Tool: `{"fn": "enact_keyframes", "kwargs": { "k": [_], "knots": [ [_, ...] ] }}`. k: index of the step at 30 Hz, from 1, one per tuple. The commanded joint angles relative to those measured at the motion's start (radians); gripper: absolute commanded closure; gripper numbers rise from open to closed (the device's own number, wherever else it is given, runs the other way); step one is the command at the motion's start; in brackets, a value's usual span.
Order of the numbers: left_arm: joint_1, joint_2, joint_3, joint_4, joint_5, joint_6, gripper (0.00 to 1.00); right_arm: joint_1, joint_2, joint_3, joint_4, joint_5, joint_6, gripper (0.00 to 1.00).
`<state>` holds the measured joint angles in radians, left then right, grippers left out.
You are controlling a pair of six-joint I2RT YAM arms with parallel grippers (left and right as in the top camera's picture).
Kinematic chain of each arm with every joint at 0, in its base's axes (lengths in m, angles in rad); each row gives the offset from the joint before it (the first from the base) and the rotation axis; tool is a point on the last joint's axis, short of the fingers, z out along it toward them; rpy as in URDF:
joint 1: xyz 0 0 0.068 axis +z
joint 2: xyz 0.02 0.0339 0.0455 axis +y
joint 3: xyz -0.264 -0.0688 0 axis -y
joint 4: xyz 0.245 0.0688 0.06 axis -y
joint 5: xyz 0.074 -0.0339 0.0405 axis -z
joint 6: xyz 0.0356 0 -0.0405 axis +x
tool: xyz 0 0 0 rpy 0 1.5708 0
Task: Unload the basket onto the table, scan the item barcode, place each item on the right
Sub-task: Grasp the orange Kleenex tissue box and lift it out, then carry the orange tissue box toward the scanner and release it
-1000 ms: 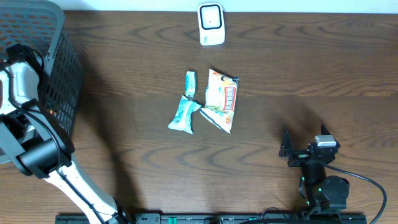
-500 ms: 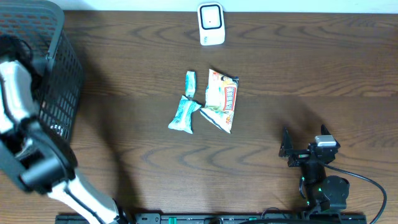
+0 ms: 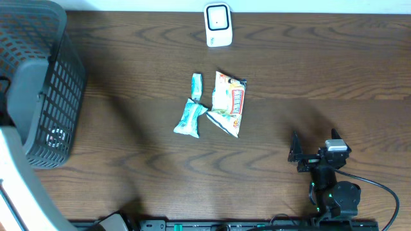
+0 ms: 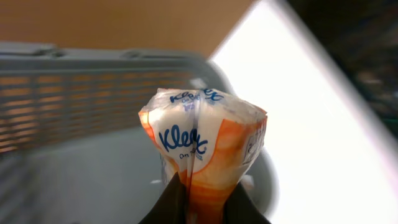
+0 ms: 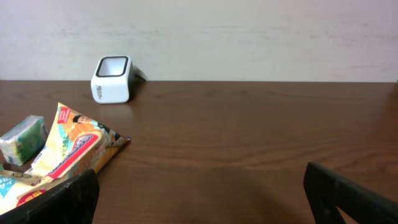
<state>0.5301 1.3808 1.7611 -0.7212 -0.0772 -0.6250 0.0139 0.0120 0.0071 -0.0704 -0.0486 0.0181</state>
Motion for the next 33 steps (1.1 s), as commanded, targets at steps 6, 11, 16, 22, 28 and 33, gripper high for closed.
{"fn": "enact_keyframes", "kwargs": {
  "k": [6, 11, 16, 22, 28, 33],
  "knots": [
    [-0.091, -0.047, 0.008, 0.101, 0.414, -0.008, 0.93, -0.008, -0.006, -0.001, -0.004, 0.005, 0.011, 0.01],
    [-0.253, -0.021, 0.008, 0.097, 0.417, 0.113, 0.93, -0.008, -0.006, -0.001, -0.004, 0.005, 0.011, 0.01],
    [-0.429, 0.031, -0.001, 0.043, 0.417, 0.275, 0.92, -0.008, -0.006, -0.001, -0.004, 0.005, 0.011, 0.01],
    [-0.599, 0.161, -0.010, -0.106, 0.398, 0.286, 0.93, -0.008, -0.006, -0.001, -0.004, 0.005, 0.011, 0.01],
    [-0.705, 0.341, -0.010, -0.181, 0.398, 0.355, 0.93, -0.008, -0.006, -0.001, -0.004, 0.005, 0.011, 0.01],
    [-0.748, 0.479, -0.010, -0.204, 0.288, 0.370, 0.92, -0.008, -0.006, -0.001, -0.004, 0.005, 0.011, 0.01]
  ]
}}
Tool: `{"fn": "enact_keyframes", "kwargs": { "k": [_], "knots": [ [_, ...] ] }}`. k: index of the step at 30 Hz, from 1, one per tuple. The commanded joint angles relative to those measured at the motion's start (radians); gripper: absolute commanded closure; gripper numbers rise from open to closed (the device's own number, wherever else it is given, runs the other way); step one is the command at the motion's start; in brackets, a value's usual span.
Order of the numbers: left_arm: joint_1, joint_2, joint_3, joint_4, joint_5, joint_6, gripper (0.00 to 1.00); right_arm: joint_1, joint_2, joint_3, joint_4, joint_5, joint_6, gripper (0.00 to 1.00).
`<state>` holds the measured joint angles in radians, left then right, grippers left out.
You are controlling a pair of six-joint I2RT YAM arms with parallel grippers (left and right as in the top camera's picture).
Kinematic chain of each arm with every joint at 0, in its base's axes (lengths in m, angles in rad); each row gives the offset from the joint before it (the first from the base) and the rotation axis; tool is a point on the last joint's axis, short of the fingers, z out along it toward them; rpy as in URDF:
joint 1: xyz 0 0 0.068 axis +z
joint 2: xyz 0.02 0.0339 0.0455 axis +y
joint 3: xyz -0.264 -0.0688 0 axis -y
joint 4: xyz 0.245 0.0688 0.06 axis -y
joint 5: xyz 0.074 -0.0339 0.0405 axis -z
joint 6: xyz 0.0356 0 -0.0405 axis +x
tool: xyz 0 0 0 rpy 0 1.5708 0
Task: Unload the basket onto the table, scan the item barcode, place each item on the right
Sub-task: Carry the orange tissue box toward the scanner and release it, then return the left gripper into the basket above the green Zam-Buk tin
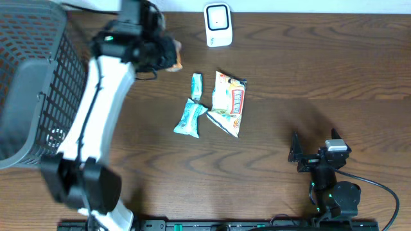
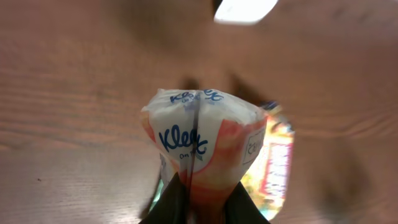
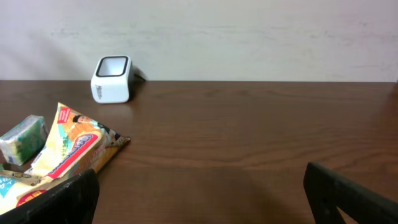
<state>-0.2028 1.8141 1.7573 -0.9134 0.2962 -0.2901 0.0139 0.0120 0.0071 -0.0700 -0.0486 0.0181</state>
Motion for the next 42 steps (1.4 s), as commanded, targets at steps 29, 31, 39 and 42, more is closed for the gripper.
{"fn": "enact_keyframes", "kwargs": {
  "k": [29, 31, 39, 42],
  "knots": [
    [0.022, 0.070, 0.097, -0.046, -0.163, 0.035, 0.34, -0.008, -0.006, -0.001, -0.005, 0.005, 0.011, 0.01],
    [0.067, -0.004, 0.113, -0.013, -0.163, 0.035, 0.33, -0.008, -0.006, -0.001, -0.005, 0.005, 0.011, 0.01],
    [0.318, -0.250, 0.113, 0.155, -0.164, 0.035, 0.33, -0.008, -0.006, -0.001, -0.005, 0.005, 0.011, 0.01],
    [0.448, -0.287, 0.113, 0.172, -0.175, 0.033, 0.32, -0.008, -0.006, -0.001, -0.005, 0.005, 0.011, 0.01]
  ]
}}
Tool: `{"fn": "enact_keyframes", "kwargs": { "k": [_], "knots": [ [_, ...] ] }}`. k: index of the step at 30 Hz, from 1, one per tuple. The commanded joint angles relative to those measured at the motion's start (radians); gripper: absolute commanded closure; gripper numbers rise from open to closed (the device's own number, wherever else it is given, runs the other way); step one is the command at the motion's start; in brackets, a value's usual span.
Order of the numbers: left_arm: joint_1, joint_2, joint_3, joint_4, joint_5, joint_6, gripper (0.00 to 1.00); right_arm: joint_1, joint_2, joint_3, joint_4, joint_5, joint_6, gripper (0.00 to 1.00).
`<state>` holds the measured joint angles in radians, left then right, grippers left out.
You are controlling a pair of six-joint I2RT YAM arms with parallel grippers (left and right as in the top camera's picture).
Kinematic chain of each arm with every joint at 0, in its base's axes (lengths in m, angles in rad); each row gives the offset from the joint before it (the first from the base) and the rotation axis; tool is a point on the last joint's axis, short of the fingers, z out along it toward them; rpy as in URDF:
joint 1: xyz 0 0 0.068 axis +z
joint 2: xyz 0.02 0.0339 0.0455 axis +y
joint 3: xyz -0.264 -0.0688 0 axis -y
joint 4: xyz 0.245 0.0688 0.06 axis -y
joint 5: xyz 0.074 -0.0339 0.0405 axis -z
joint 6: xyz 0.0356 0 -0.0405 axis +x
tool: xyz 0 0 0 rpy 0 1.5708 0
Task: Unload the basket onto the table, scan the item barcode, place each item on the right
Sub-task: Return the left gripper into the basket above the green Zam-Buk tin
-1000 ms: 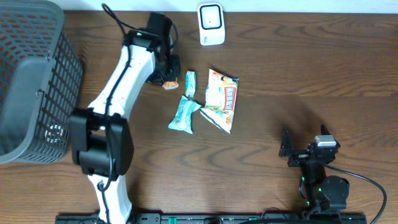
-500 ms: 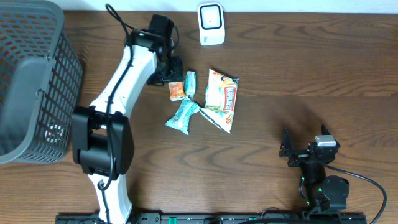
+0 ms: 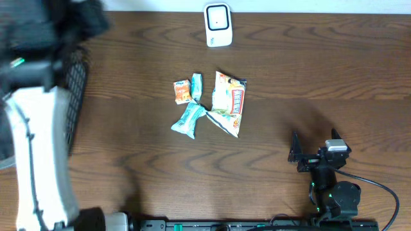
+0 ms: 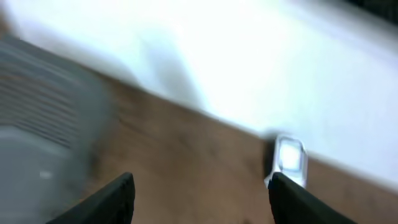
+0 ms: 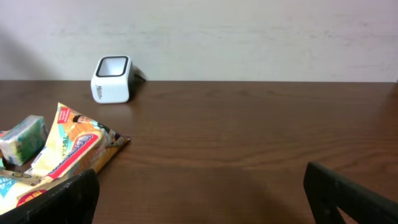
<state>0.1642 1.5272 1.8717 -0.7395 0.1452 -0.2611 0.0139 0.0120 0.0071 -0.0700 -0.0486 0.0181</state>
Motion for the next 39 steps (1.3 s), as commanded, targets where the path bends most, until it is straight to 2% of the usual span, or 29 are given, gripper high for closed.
{"fn": "enact_keyframes", "kwargs": {
  "k": [1, 4, 5, 8, 14, 20, 22, 26, 27, 29, 36, 39],
  "knots": [
    [0.125, -0.002, -0.001, -0.005, -0.028, 0.001, 0.32, -0.008, -0.006, -0.001, -0.005, 0.005, 0.011, 0.01],
    [0.248, 0.010, -0.003, -0.050, -0.027, 0.001, 0.32, -0.008, -0.006, -0.001, -0.005, 0.005, 0.011, 0.01],
    [0.280, 0.017, -0.004, -0.069, -0.027, 0.001, 0.27, -0.008, -0.006, -0.001, -0.005, 0.005, 0.011, 0.01],
    [0.378, 0.051, -0.014, -0.123, -0.027, -0.006, 0.25, -0.008, -0.006, -0.001, -0.005, 0.005, 0.011, 0.01],
    [0.466, 0.130, -0.050, -0.199, -0.027, -0.006, 0.23, -0.008, -0.006, -0.001, -0.005, 0.005, 0.011, 0.01],
    [0.475, 0.218, -0.051, -0.285, -0.027, -0.007, 0.23, -0.008, -0.006, -0.001, -0.005, 0.005, 0.011, 0.01],
    [0.475, 0.244, -0.051, -0.318, -0.035, -0.053, 0.22, -0.008, -0.006, -0.001, -0.005, 0.005, 0.011, 0.01],
    [0.475, 0.292, -0.051, -0.411, -0.138, -0.249, 0.13, -0.008, -0.006, -0.001, -0.005, 0.005, 0.011, 0.01],
    [0.475, 0.302, -0.051, -0.432, -0.161, -0.280, 0.11, -0.008, -0.006, -0.001, -0.005, 0.005, 0.011, 0.01],
    [0.475, 0.323, -0.051, -0.454, -0.167, -0.291, 0.02, -0.008, -0.006, -0.001, -0.005, 0.005, 0.011, 0.01],
    [0.476, 0.384, -0.082, -0.518, -0.157, -0.301, 0.02, -0.008, -0.006, -0.001, -0.005, 0.005, 0.011, 0.01],
    [0.483, 0.402, -0.135, -0.516, -0.162, -0.388, 0.02, -0.008, -0.006, -0.001, -0.005, 0.005, 0.011, 0.01]
  ]
}}
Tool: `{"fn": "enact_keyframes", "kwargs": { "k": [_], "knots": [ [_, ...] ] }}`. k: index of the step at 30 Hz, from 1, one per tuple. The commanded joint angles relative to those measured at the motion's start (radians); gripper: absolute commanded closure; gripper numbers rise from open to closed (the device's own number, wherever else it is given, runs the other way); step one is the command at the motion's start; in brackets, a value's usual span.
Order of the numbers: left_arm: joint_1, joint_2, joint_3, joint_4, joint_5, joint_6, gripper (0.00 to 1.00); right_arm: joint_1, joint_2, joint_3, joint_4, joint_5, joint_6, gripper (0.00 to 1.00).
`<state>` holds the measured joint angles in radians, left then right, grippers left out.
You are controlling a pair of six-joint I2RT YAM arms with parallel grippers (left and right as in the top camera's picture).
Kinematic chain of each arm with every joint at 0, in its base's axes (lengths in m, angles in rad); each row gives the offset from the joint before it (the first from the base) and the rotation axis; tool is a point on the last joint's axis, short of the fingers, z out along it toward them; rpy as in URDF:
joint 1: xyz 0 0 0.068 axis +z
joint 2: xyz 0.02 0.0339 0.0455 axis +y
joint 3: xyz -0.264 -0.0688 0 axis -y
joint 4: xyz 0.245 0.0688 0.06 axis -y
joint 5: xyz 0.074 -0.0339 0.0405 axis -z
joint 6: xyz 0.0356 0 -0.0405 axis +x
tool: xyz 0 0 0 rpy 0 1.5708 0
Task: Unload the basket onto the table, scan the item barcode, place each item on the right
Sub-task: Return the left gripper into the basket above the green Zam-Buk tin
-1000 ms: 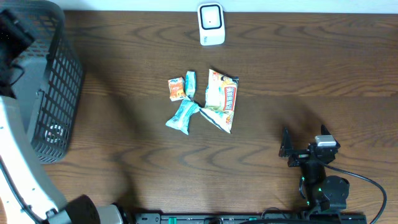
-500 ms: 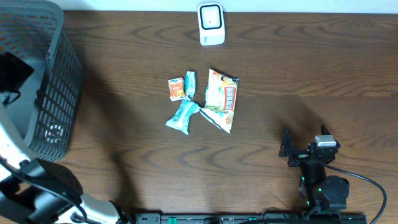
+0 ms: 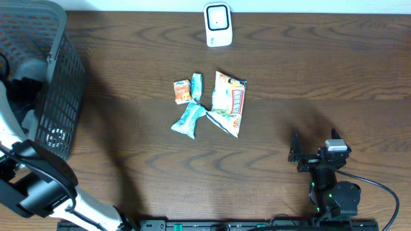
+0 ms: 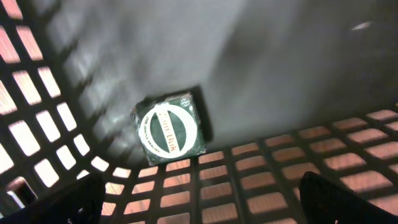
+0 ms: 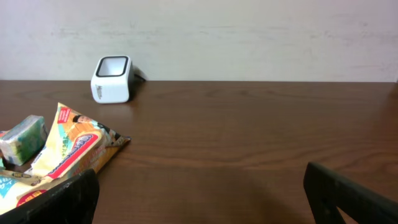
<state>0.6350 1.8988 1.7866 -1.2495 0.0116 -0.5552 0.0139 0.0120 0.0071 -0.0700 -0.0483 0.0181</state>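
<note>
The white barcode scanner (image 3: 218, 24) stands at the table's far edge, also seen in the right wrist view as the scanner (image 5: 112, 78). An orange Kleenex pack (image 3: 182, 90) lies on the table beside a small green pack (image 3: 196, 85), a teal pack (image 3: 188, 120) and a yellow snack bag (image 3: 229, 102). My left gripper (image 4: 199, 205) is open inside the black mesh basket (image 3: 61, 70), holding nothing. A dark square piece with a white ring (image 4: 170, 127) shows at the foot of the mesh wall. My right gripper (image 5: 199, 199) rests open near the front right.
The basket takes up the table's left end, and my left arm (image 3: 16, 147) reaches into it from the front left. Bare wood lies between the items and the right gripper (image 3: 314, 157). A pale wall (image 5: 249, 31) runs behind the table.
My left gripper was open above the basket's rim with the scanner in its view. Now it is down inside the basket, facing the mesh wall. The items and right arm are unmoved.
My left gripper first held the orange Kleenex pack over the basket, then held it above the table near the scanner. Later the pack lay on the table beside the green pack, and the open gripper was back by the basket. Now it is inside the basket.
</note>
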Motion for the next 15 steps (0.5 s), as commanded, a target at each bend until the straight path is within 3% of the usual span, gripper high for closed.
{"fn": "enact_keyframes", "kwargs": {
  "k": [1, 4, 15],
  "knots": [
    [0.016, 0.035, -0.070, -0.003, -0.028, -0.130, 0.02, -0.008, -0.006, -0.001, -0.005, 0.004, 0.011, 0.01],
    [0.027, 0.043, -0.125, 0.021, -0.028, -0.192, 0.03, -0.008, -0.006, -0.001, -0.005, 0.004, 0.011, 0.01],
    [0.030, 0.043, -0.276, 0.155, -0.027, -0.192, 0.02, -0.008, -0.006, -0.001, -0.005, 0.004, 0.011, 0.01]
  ]
}}
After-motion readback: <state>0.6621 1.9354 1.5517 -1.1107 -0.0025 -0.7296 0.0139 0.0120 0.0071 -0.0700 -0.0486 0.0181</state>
